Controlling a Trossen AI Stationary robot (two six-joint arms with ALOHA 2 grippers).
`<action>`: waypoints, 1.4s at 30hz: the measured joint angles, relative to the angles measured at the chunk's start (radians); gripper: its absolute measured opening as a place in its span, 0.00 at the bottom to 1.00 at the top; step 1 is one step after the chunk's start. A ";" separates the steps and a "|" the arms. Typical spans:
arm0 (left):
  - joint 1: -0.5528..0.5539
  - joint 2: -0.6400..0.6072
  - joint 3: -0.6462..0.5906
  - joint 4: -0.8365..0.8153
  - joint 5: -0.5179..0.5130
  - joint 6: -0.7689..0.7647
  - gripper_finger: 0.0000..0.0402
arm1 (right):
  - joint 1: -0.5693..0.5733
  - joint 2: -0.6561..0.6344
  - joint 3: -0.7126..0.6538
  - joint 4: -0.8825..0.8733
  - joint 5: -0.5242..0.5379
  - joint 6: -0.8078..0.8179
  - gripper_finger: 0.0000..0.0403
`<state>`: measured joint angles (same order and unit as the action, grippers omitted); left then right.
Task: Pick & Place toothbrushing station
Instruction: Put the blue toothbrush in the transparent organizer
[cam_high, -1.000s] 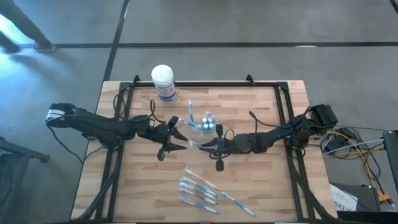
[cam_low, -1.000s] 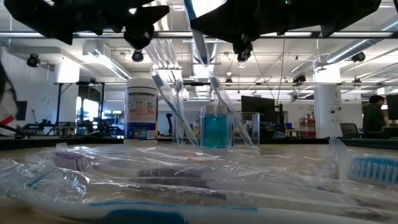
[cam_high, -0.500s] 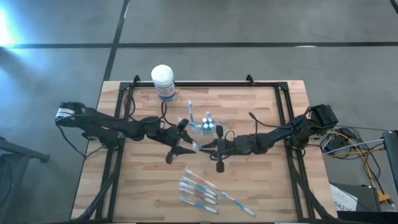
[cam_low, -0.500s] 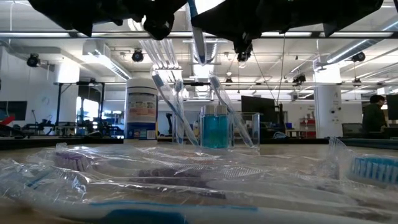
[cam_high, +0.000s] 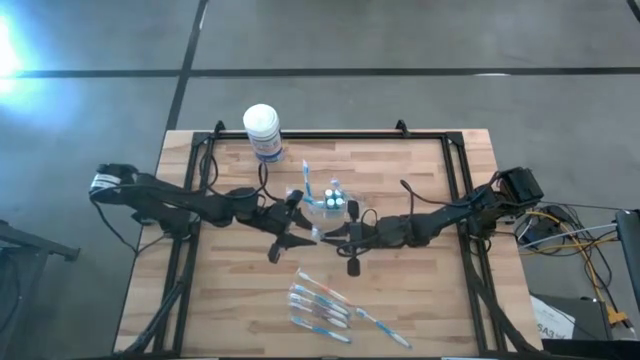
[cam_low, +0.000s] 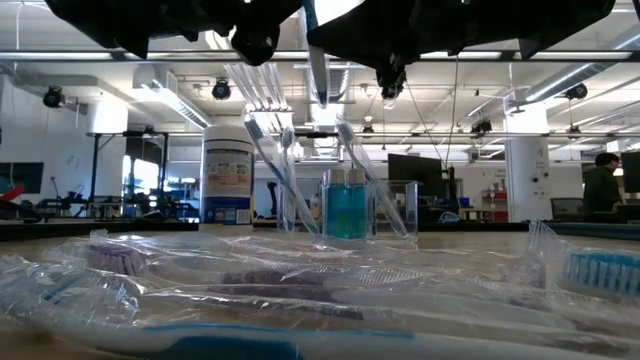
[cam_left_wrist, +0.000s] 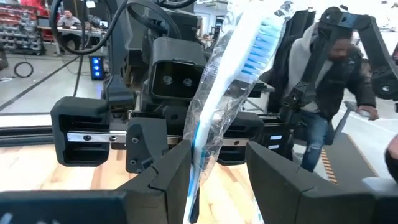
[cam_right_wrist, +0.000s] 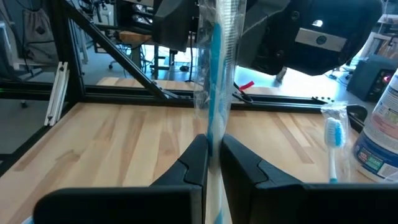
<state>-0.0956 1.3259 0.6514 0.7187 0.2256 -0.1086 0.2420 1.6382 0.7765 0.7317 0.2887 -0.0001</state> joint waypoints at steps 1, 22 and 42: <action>0.000 0.005 0.000 0.002 -0.014 -0.005 0.39 | 0.000 0.000 0.000 -0.001 0.002 0.000 0.06; -0.002 0.061 0.029 -0.012 -0.097 0.070 0.05 | -0.001 0.000 0.000 0.013 0.001 0.001 0.06; -0.003 -0.006 0.079 -0.368 -0.135 0.167 0.05 | 0.014 -0.009 0.000 0.055 0.030 0.008 0.46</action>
<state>-0.0982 1.3204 0.7300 0.3505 0.0904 0.0582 0.2561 1.6295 0.7761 0.7872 0.3191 0.0074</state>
